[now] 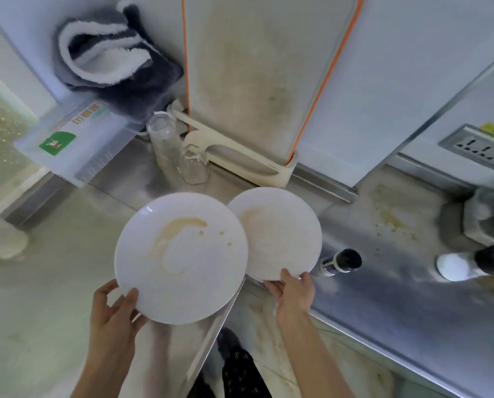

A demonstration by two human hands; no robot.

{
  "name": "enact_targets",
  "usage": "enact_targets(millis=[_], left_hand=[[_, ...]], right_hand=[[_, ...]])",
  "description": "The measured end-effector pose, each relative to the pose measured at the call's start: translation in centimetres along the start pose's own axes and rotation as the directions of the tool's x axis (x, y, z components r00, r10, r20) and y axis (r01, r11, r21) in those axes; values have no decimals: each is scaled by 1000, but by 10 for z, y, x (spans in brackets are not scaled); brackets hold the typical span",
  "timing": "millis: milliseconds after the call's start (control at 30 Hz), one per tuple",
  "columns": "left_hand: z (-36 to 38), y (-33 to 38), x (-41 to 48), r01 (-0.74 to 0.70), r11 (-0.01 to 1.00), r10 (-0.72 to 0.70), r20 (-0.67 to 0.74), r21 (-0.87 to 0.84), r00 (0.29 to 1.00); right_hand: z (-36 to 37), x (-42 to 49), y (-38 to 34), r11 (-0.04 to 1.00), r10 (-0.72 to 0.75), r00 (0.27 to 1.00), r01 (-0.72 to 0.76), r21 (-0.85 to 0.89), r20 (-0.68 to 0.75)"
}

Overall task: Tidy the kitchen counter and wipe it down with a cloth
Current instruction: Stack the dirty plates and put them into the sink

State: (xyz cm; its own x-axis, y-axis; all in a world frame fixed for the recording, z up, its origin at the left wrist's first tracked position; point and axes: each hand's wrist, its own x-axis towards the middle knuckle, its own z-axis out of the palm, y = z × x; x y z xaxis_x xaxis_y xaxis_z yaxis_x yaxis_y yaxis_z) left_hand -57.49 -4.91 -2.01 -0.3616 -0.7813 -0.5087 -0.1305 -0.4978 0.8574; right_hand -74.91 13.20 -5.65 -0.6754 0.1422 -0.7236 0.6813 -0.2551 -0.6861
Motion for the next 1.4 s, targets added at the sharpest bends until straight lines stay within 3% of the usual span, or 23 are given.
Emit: enact_targets(millis=[67, 167, 400, 533, 633, 767, 867, 967, 1033, 1133, 1267, 1400], left_hand=[[12, -1, 3, 10, 1000, -10, 16, 11, 1000], [32, -4, 10, 27, 999, -28, 46, 23, 999], [111, -11, 39, 52, 992, -72, 184, 111, 980], [148, -19, 50, 31, 985, -66, 201, 170, 977], [163, -25, 54, -65, 963, 20, 171, 261, 985], [162, -35, 72, -227, 801, 118, 226, 553, 967], [158, -43, 80, -238, 707, 30, 308, 666, 951], [164, -39, 73, -162, 809, -45, 334, 565, 941], [165, -40, 74, -77, 868, -117, 354, 491, 928], [156, -38, 79, 55, 900, -217, 336, 432, 916], [128, -39, 61, 77, 921, -225, 360, 382, 906], [88, -40, 27, 13, 942, -146, 372, 336, 917]], right_hand=[[-5, 11, 1, 977, -22, 999, 14, -211, -37], [-21, 11, -10, 858, -31, 1000, 26, -513, -1], [-61, 8, -28, 674, -227, 973, 181, -716, 33], [-54, 9, -28, 747, -227, 971, 226, -626, 80], [-41, 12, -22, 829, -182, 980, 196, -524, 80], [-33, 15, -18, 862, -188, 981, 191, -469, 55], [-30, 18, -20, 864, -218, 975, 216, -455, 48], [-27, 26, -17, 901, -180, 984, 173, -398, 21], [-24, 34, -14, 956, -76, 997, 73, -283, -2], [-24, 38, -13, 989, 38, 999, -35, -141, 18], [-30, 12, -19, 986, -71, 987, 91, -143, 142], [-45, -16, -7, 981, -103, 966, 138, -139, 237]])
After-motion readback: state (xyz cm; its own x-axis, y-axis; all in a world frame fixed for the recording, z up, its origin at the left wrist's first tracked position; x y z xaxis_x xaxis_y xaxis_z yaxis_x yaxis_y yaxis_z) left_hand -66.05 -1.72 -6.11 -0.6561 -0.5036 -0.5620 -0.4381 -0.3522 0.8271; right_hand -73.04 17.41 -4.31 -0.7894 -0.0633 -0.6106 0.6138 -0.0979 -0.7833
